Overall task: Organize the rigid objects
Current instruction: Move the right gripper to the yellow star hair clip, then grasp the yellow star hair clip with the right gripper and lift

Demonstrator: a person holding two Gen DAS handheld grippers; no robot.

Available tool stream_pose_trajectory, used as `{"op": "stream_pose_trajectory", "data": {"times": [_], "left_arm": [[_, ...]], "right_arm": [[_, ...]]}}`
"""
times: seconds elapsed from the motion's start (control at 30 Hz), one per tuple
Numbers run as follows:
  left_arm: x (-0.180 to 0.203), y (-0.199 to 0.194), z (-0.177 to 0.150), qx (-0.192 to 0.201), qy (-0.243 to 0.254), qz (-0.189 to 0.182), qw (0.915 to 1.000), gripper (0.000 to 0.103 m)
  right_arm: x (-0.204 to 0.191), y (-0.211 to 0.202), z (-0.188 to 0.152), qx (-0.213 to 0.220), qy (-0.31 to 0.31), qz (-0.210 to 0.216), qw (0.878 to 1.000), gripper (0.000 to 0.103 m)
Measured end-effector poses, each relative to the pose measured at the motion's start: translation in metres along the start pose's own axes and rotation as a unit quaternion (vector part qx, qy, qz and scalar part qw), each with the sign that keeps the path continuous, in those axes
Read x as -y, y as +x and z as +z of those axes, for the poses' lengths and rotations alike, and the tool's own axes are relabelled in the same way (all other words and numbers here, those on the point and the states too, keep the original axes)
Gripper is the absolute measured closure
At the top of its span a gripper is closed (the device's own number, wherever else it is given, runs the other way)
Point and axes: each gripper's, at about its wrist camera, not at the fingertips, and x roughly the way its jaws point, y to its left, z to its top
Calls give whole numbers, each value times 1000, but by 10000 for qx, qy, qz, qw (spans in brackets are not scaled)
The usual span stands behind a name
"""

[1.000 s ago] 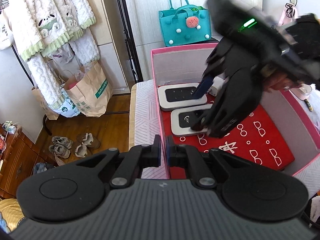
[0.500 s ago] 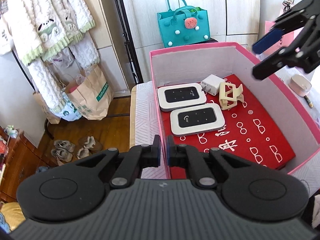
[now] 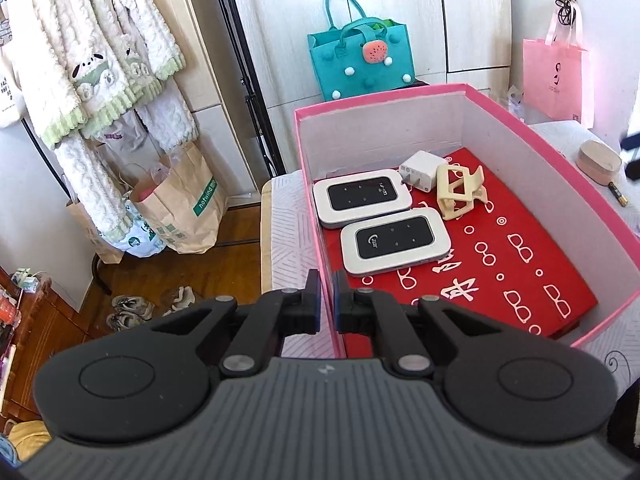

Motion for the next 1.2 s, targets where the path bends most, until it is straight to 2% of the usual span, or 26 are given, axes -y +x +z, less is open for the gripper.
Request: {"op": "stream_pose_trajectory", "data": {"times": [0.03,0.1,0.13,0.2,0.33,0.4,0.47,0.6,0.7,0.87,0.9,1.03,1.2], "left_arm": [[-1,0,-1,10,-28,-25,10000,98],[-1,0,-1,13,-84,-34,10000,98],[-1,0,-1,14,-90,-31,10000,98],[-1,0,-1,-5,-125,-36,9999,98],[-1,1,1,-36,-141,-42,9999,98],[-1,1,1,-39,-124,-42,9999,98],[-1,1,1,-68,-143,-63,9999,98],[1,2,1,-80,-125,-26,9999,97],[2,2,-1,-111,-137,5,9998,97],[1,2,3,-212,-165,9,9996,97],[1,3,4,-230,-166,8,9996,97],[1,4,3,-277,-156,8,9995,97],[-1,4,3,-321,-241,-31,9992,97]], "right_arm": [[2,3,-13,112,71,-38,9999,39],[4,14,-35,190,293,-212,9992,48],[4,23,-43,172,410,-358,9984,51],[3,36,-57,81,547,-371,9978,54],[4,46,-74,-111,667,-389,9970,54],[1,45,-81,-147,444,-624,9970,51],[-8,44,-87,-6,31,-916,9958,44],[-7,49,-92,-42,127,-620,9980,40],[-6,57,-94,-90,96,-728,9973,40],[-9,61,-101,266,38,-1093,9936,43],[-11,61,-103,330,8,-1101,9934,49],[-14,60,-104,354,-23,-1058,9937,50],[-8,58,-102,378,231,-1023,9938,50]]}}
